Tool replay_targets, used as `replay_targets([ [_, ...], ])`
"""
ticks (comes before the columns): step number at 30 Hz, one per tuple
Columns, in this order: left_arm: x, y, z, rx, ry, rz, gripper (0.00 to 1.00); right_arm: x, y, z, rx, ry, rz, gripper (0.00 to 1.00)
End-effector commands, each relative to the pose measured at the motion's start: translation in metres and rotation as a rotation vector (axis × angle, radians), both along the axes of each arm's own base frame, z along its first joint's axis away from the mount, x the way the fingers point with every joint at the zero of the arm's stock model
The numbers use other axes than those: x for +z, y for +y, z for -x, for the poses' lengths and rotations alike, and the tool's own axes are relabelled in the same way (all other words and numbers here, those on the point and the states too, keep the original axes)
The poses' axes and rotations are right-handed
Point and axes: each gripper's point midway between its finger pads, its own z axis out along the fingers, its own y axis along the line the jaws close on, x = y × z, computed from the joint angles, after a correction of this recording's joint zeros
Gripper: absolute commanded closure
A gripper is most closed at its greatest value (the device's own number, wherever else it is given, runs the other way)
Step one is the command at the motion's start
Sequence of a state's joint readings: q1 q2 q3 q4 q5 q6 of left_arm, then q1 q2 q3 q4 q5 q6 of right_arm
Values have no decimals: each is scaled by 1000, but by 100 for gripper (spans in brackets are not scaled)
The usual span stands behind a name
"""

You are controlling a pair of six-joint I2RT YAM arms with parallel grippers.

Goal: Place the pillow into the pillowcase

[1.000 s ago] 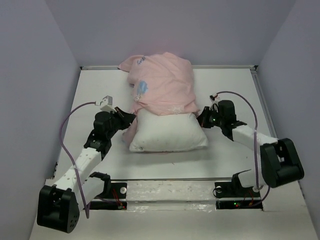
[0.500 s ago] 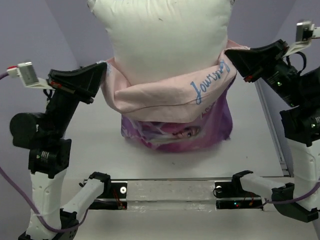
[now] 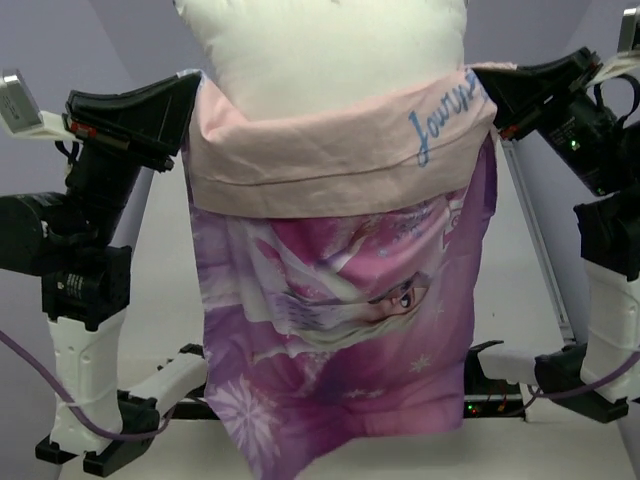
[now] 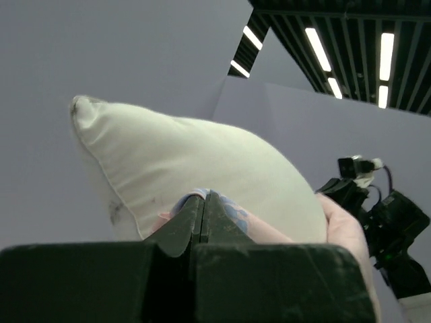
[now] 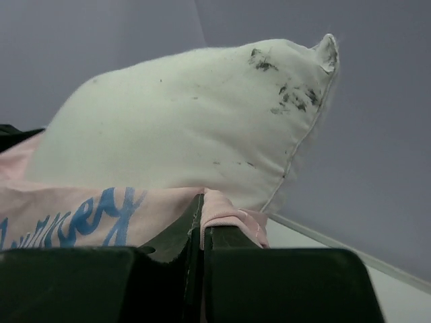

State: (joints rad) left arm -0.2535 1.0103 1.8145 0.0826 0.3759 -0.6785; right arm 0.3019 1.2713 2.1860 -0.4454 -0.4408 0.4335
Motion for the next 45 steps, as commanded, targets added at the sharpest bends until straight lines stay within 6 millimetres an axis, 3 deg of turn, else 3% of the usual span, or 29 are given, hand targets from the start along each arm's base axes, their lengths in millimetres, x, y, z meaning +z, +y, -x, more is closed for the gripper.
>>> replay_targets([
  [1, -108, -13, -62, -1, 151, 4, 100, -85, 9, -49, -35, 93, 22, 100],
  [2, -116, -14, -78, 21, 192, -14, 100, -105, 10, -73, -76, 160, 60, 100],
  [4, -93, -14, -86, 57, 165, -49, 100, -54, -3, -66, -141, 52, 47, 100],
  [5, -41, -12, -68, 55, 64, -50, 100, -30, -10, -70, -191, 3, 27, 100],
  [6, -9, -9, -50, 59, 0, -47, 100, 48, -30, -12, -207, -193, -56, 100],
  [7, 19, -6, -32, 58, -62, -40, 100, 76, -37, 14, -202, -270, -85, 100],
  [8, 70, 9, 27, 65, -222, -1, 100, 93, -38, 37, -172, -332, -89, 100],
  [10, 85, 13, 35, 80, -246, 1, 100, 117, -44, 66, -153, -424, -126, 100],
  [13, 63, 14, 23, 117, -200, -23, 100, 97, -47, 65, -171, -392, -119, 100],
  [14, -4, -3, -48, 121, -13, -67, 100, 45, -28, 2, -170, -253, -67, 100],
  [15, -8, 4, -31, 115, -65, -9, 100, 17, -21, -20, -169, -179, -52, 100],
  [17, -66, -7, -80, 118, 80, -29, 100, -61, -8, -82, -195, 13, 17, 100],
  [20, -47, -13, -80, 85, 64, -48, 100, -56, -13, -89, -240, 18, 25, 100],
  [21, 0, -8, -55, 92, -23, -45, 100, 9, -29, -46, -264, -137, -26, 100],
  [22, 24, -4, -40, 94, -71, -38, 100, 34, -38, -22, -272, -181, -38, 100],
  [23, 86, 16, 36, 97, -262, 13, 100, 57, -41, -11, -274, -231, -51, 100],
  [24, 90, 11, 19, 97, -219, -6, 100, 114, -62, 63, -267, -421, -130, 100],
  [27, 114, 26, 54, 127, -296, 40, 100, 137, -70, 115, -227, -540, -169, 100],
  [28, 109, 26, 51, 135, -281, 34, 100, 136, -73, 121, -231, -544, -174, 100],
  [31, 55, 12, 3, 122, -145, -5, 100, 85, -59, 63, -247, -384, -128, 100],
  [32, 13, 6, -23, 104, -83, 16, 100, 35, -47, 6, -271, -228, -85, 100],
  [34, -28, 4, -50, 126, 9, 17, 100, -21, -33, -44, -276, -82, -33, 100],
  [36, -69, -2, -69, 112, 79, 14, 100, -81, -18, -68, -225, 46, -10, 100],
  [38, -74, 0, -76, 130, 91, 26, 100, -89, -15, -75, -214, 30, -35, 100],
  [40, -40, -2, -77, 138, 52, -2, 100, -36, -25, -60, -250, -69, -46, 100],
  [41, -18, -3, -68, 122, 15, -6, 100, -39, -18, -83, -259, -4, 3, 100],
  [42, 26, -2, -42, 98, -79, 2, 100, 41, -33, -28, -254, -196, -53, 100],
  [44, 77, 9, 0, 97, -202, 28, 100, 79, -35, 2, -218, -294, -72, 100],
  [45, 88, 13, 12, 110, -236, 37, 100, 113, -48, 50, -214, -417, -122, 100],
])
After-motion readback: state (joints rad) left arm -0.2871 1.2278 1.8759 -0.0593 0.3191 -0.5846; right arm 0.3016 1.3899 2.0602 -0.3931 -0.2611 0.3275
